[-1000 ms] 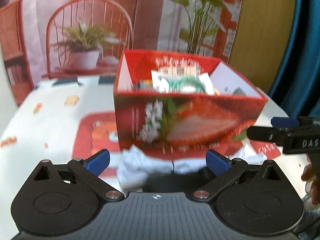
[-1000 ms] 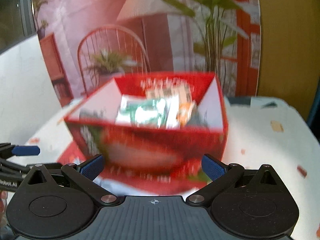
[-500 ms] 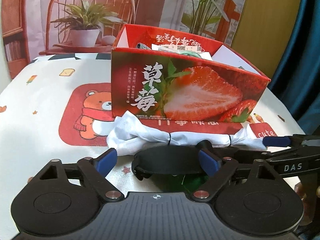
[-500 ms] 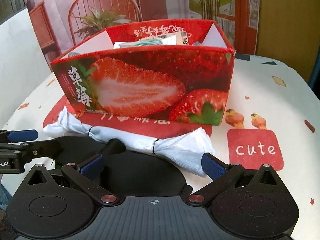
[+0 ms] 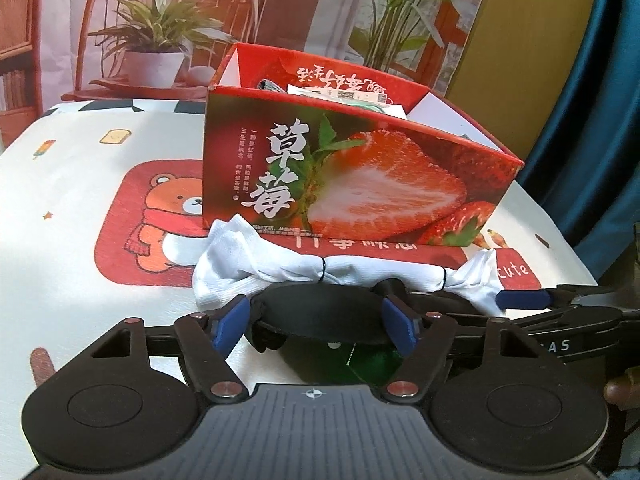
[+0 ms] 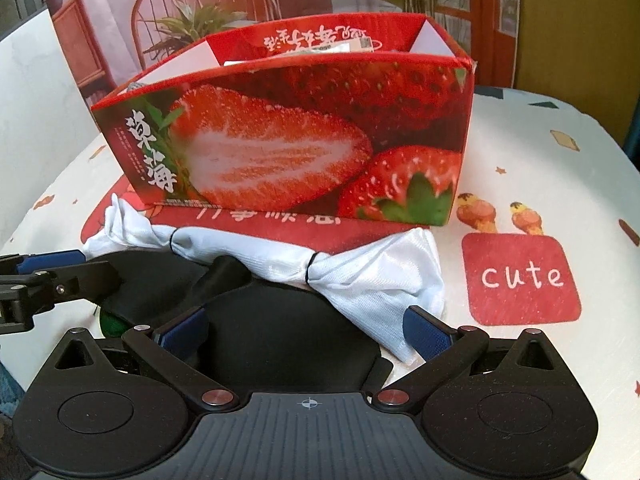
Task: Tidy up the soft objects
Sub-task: 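Lower both tools onto the black eye mask in front of the box, then close both grippers on the black eye mask and lift it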
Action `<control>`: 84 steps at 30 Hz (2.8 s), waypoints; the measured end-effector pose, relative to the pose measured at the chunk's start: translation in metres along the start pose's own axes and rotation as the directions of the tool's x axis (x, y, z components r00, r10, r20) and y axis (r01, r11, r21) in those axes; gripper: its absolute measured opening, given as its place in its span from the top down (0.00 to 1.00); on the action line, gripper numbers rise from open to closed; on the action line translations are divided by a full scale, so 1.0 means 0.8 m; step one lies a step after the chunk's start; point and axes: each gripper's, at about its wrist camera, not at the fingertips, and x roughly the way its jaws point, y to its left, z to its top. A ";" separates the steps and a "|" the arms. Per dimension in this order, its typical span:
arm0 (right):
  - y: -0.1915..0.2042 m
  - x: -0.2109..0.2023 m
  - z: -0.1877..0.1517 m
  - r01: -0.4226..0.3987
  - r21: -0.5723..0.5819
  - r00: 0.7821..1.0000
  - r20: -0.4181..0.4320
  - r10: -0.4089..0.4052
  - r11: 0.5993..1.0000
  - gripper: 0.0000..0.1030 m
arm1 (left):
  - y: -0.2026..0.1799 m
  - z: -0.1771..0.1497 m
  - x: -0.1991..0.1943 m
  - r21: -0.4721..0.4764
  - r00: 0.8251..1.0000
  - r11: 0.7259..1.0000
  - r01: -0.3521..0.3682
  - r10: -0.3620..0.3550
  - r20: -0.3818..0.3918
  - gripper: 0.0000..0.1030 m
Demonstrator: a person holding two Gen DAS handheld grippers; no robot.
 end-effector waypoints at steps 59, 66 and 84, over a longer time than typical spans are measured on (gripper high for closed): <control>-0.042 -0.019 -0.039 -0.143 0.225 0.988 0.095 0.124 0.964 0.02 | 0.010 -0.025 0.000 -0.057 0.992 0.990 0.127 -0.128 -0.016 0.37; -0.044 -0.022 -0.040 -0.154 0.235 0.985 0.108 0.132 0.960 0.18 | 0.012 -0.024 -0.001 -0.060 0.992 0.990 0.124 -0.125 -0.014 0.37; -0.037 -0.056 -0.039 -0.251 0.190 0.951 0.231 0.206 0.949 0.51 | 0.015 -0.023 -0.005 -0.054 0.992 0.991 0.123 -0.124 -0.014 0.37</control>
